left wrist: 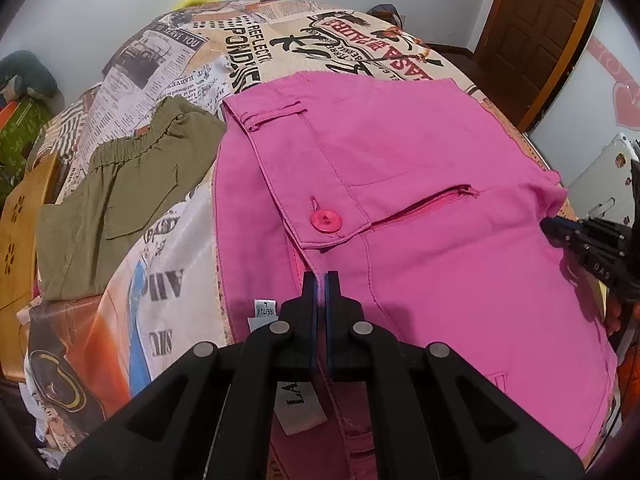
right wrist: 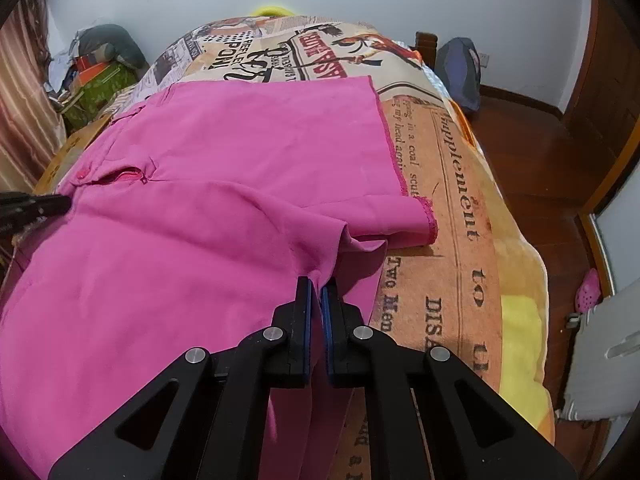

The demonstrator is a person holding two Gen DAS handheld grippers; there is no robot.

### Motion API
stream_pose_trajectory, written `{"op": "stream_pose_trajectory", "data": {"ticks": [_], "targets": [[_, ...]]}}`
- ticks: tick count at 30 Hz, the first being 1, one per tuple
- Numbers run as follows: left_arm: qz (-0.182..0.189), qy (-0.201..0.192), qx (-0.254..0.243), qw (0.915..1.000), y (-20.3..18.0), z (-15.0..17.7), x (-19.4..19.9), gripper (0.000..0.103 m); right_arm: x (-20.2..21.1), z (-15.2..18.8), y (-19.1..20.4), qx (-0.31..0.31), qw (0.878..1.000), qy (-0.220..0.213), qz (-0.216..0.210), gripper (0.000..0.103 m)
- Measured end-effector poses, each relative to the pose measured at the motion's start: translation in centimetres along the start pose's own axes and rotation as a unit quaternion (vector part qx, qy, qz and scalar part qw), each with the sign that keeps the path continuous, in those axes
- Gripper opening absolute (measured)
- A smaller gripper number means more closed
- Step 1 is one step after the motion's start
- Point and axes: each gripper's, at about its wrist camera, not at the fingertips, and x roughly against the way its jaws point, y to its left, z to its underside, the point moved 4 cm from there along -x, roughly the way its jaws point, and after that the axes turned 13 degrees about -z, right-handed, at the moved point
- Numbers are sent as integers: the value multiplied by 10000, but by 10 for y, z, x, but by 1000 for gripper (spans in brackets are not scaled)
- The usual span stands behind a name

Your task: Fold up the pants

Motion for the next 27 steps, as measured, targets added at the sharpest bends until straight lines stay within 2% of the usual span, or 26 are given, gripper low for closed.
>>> {"op": "stream_pose_trajectory", "data": {"ticks": [3,6,8,9,10,12,17,20,27], "targets": [[-78,-70,-55,9999,0,-1,8,4,7,1,3,32,10000,-43,25,8],[-148,-199,-62,9997,3,-4,20,7,19,-4,2,65,9995,-188,231,15],[-137,-293,31,9995,7,-9,28,12,31,-11,-3,9,9988,-365,315,28],[-129,-324,70,9994,8,-12,30,14,35,-13,-4,-27,9984,-450,335,41],[-114,-375,119,9992,11,-17,32,17,40,-17,-7,-71,9977,-574,350,48],[-132,-431,165,9988,13,-25,32,21,47,-25,-10,-100,9963,-774,350,49],[-108,-407,253,9988,13,-42,18,35,42,-45,-18,-48,9954,-835,460,49],[-32,-253,318,9992,12,-48,2,37,28,-52,-26,-23,9960,-742,493,49],[92,15,353,9993,8,-47,-26,37,-13,-51,-44,-160,9992,-290,234,49]]}}
